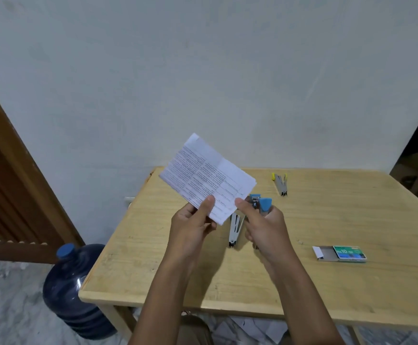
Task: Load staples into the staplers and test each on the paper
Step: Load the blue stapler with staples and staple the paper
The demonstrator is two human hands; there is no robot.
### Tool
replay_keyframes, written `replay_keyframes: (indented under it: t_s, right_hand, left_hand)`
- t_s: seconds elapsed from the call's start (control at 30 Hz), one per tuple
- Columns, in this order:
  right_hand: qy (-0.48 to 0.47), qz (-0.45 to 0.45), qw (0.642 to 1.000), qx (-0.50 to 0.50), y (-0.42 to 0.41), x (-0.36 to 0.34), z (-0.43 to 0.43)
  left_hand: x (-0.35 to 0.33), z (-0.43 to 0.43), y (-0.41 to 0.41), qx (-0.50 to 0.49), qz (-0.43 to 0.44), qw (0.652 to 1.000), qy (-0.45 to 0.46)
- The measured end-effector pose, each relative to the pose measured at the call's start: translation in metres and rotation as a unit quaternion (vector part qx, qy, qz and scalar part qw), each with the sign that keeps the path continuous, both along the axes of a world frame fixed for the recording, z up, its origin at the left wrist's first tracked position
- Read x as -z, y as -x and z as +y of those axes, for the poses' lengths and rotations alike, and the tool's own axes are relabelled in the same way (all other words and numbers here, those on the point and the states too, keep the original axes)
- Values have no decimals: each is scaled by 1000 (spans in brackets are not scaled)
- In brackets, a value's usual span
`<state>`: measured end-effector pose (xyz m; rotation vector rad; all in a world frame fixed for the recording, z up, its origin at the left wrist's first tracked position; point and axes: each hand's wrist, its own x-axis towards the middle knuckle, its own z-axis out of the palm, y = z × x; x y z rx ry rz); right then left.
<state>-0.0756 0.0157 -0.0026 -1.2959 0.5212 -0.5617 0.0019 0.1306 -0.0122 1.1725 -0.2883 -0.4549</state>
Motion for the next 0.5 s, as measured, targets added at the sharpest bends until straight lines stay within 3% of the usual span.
replay_keyframes:
  t_s: [0.2, 0.5]
  right_hand:
    - [-51, -12, 998, 43, -5, 8, 15]
    - [-23, -10, 999, 21, -2, 2, 8]
  left_hand:
    - [0, -9, 17, 42, 51, 997, 27]
    - [0, 6, -6, 14, -55, 997, -60]
